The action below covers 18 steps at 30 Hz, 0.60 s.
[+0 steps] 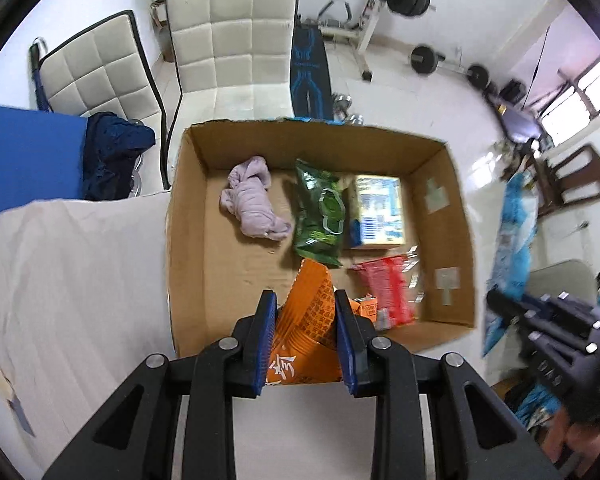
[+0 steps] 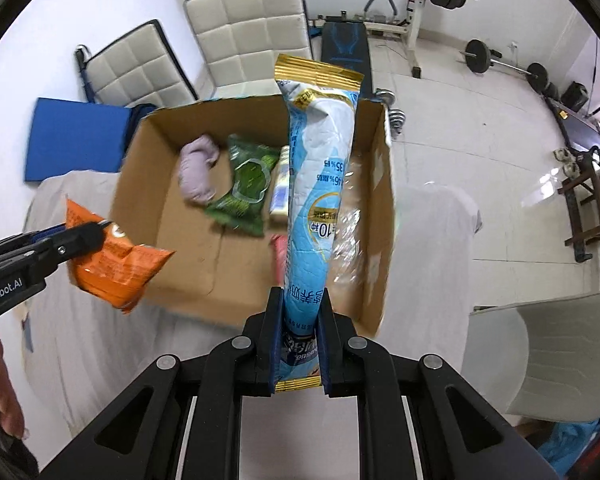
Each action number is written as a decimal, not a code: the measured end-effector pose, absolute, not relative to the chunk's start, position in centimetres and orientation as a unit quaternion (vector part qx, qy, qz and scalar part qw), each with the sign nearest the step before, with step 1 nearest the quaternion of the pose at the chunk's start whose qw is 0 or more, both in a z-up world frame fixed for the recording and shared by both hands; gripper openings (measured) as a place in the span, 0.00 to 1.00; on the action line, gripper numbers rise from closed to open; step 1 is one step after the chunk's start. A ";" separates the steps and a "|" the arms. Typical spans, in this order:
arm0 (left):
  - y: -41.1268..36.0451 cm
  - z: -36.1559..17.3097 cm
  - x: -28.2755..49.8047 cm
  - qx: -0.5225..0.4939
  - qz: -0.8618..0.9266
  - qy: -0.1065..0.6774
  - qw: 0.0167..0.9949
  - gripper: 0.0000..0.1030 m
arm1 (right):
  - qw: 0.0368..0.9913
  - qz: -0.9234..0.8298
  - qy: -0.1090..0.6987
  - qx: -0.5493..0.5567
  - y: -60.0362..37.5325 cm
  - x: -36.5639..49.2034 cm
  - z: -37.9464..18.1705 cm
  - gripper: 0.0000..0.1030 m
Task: Organize soft objects
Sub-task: 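Lower both snacks into the box and open both tools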
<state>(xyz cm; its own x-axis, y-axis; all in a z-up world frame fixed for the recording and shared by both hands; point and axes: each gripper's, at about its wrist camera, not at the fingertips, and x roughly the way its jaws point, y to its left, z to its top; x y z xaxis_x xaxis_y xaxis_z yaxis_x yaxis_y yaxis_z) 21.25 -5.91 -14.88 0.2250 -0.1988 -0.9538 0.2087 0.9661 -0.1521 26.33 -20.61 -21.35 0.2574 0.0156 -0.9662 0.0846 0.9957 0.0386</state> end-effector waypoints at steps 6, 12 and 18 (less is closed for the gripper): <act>-8.1 -20.0 24.2 0.059 -0.128 0.650 0.747 0.25 | 0.769 -0.048 0.638 0.008 -21.2 30.5 -25.4 0.15; -9.6 -24.9 25.6 0.092 -0.120 0.683 0.715 0.25 | 0.736 -0.060 0.674 -0.016 -21.1 32.7 -30.6 0.15; -9.8 -26.9 26.4 0.088 -0.101 0.700 0.701 0.32 | 0.715 -0.075 0.695 -0.034 -21.0 34.0 -33.8 0.18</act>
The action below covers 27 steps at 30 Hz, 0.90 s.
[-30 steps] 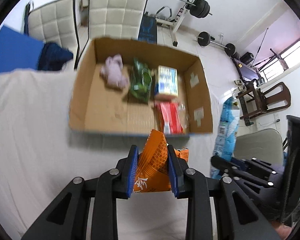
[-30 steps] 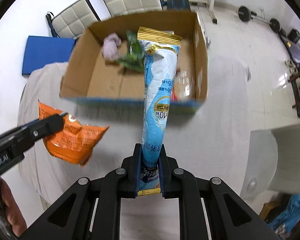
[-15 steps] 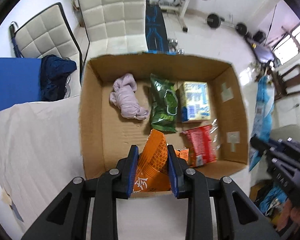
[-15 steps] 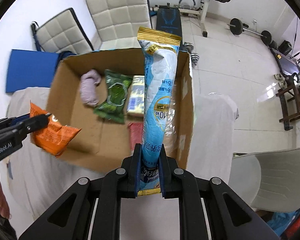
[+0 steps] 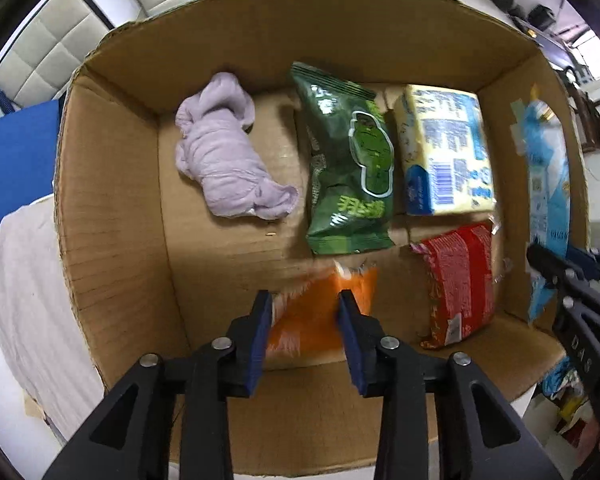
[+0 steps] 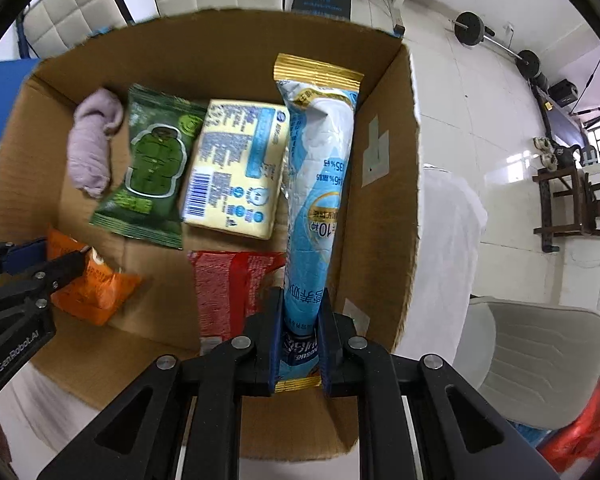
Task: Organize soft objects
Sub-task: 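Lower both snacks into the box and open both tools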
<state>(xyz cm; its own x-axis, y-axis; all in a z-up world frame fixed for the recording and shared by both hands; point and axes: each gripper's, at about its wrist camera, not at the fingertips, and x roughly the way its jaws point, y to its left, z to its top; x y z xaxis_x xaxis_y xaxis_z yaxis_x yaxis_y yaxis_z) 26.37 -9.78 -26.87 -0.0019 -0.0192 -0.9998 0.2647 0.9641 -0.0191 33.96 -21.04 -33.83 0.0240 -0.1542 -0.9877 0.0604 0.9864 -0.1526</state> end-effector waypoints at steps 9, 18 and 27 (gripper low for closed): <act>-9.2 -25.1 26.7 0.060 -0.090 0.686 0.719 0.40 | 0.731 -0.072 0.679 -0.011 -21.2 33.9 -32.7 0.56; -7.7 -22.0 24.3 0.021 -0.084 0.660 0.746 0.48 | 0.736 -0.062 0.674 0.021 -20.7 32.2 -31.5 0.57; -6.3 -19.6 21.1 0.020 -0.058 0.625 0.778 0.90 | 0.756 -0.077 0.649 0.038 -20.3 29.3 -30.4 0.76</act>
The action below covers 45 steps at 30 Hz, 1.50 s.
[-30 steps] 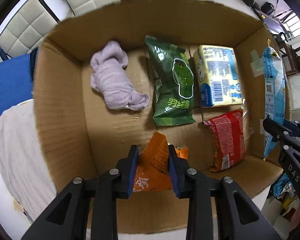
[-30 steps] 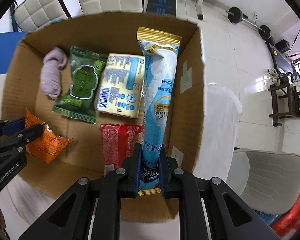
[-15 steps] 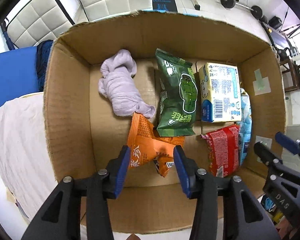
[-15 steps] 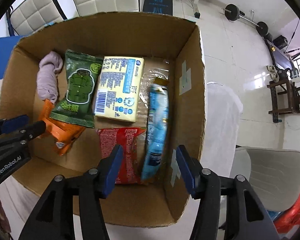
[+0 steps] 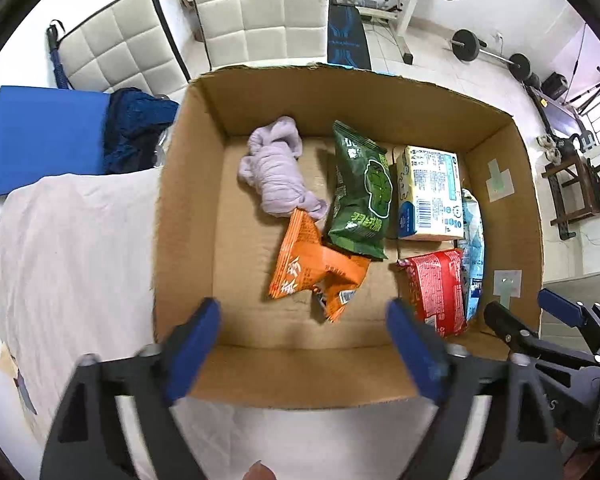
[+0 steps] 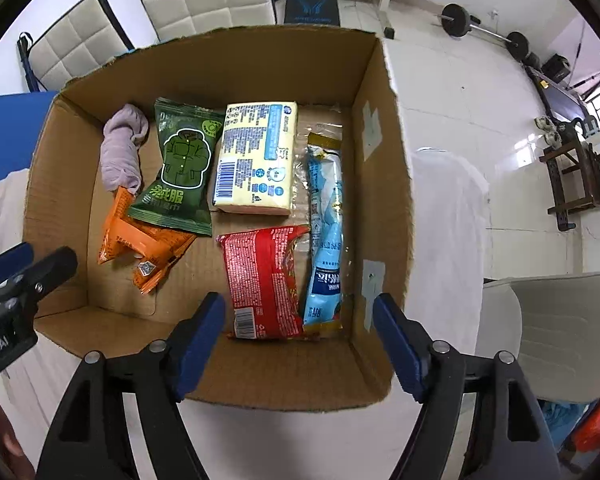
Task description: Organize soft objects
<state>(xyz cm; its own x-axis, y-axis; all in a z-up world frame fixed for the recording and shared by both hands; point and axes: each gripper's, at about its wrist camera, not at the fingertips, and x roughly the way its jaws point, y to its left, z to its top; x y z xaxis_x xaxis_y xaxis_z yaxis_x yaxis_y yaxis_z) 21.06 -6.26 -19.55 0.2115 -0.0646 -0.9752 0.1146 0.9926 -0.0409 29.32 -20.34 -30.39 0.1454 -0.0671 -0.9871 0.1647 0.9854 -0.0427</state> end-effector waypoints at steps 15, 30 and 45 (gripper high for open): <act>-5.0 -14.3 15.4 0.010 -0.044 0.576 0.816 0.98 | 0.788 -0.080 0.608 0.052 -19.3 24.0 -25.2 0.99; -4.5 -1.5 1.7 0.011 -0.041 0.476 0.878 0.98 | 0.861 -0.050 0.502 0.069 -17.6 9.1 -11.2 0.99; -4.0 4.2 -6.1 0.007 -0.042 0.449 0.892 0.98 | 0.886 -0.012 0.460 0.056 -15.7 -2.5 -1.4 0.99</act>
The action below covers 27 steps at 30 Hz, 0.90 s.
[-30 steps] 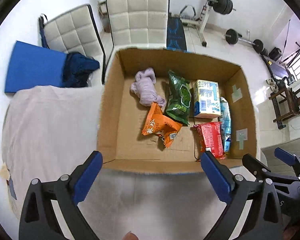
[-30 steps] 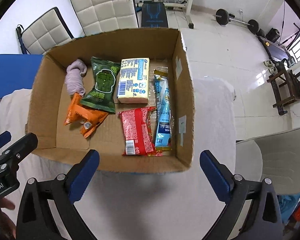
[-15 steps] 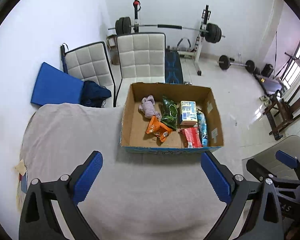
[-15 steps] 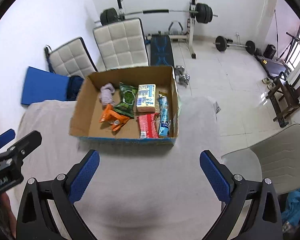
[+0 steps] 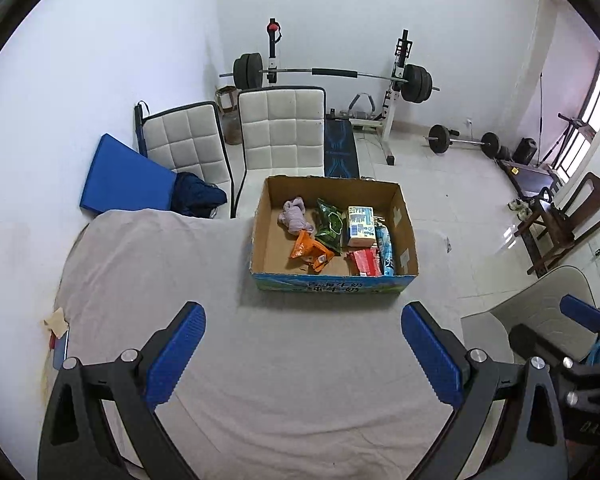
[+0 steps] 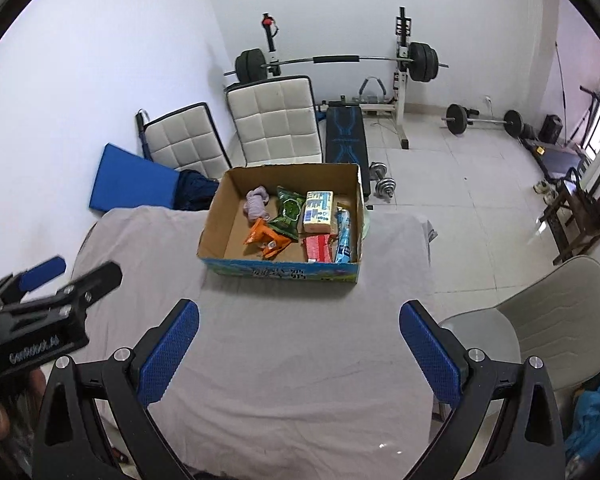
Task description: Organize soft objects
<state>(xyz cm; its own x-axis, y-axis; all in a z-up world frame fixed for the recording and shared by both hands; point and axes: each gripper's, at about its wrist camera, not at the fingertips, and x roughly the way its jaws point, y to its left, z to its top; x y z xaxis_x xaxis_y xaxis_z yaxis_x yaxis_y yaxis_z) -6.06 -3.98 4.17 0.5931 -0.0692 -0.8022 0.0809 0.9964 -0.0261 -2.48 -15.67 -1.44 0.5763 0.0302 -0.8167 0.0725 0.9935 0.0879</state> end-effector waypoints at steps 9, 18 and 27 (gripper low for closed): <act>-3.9 5.2 -6.4 0.013 -0.027 0.429 0.903 1.00 | 0.893 -0.028 0.446 0.050 -15.8 -2.8 -0.1 0.99; -4.2 5.0 -5.4 0.011 -0.021 0.424 0.905 1.00 | 0.907 -0.048 0.414 0.052 -17.1 -0.3 1.1 1.00; -4.4 5.0 -4.7 0.011 -0.020 0.421 0.907 1.00 | 0.910 -0.052 0.410 0.038 -16.8 0.7 1.4 1.00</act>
<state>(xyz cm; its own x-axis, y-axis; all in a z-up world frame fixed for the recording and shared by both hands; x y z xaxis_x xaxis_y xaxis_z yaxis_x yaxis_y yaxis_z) -4.67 -4.40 4.99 0.6439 -0.0279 -0.7646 0.0459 0.9989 0.0022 0.73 -16.81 1.41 0.6578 -0.0640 -0.7505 0.1264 0.9916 0.0262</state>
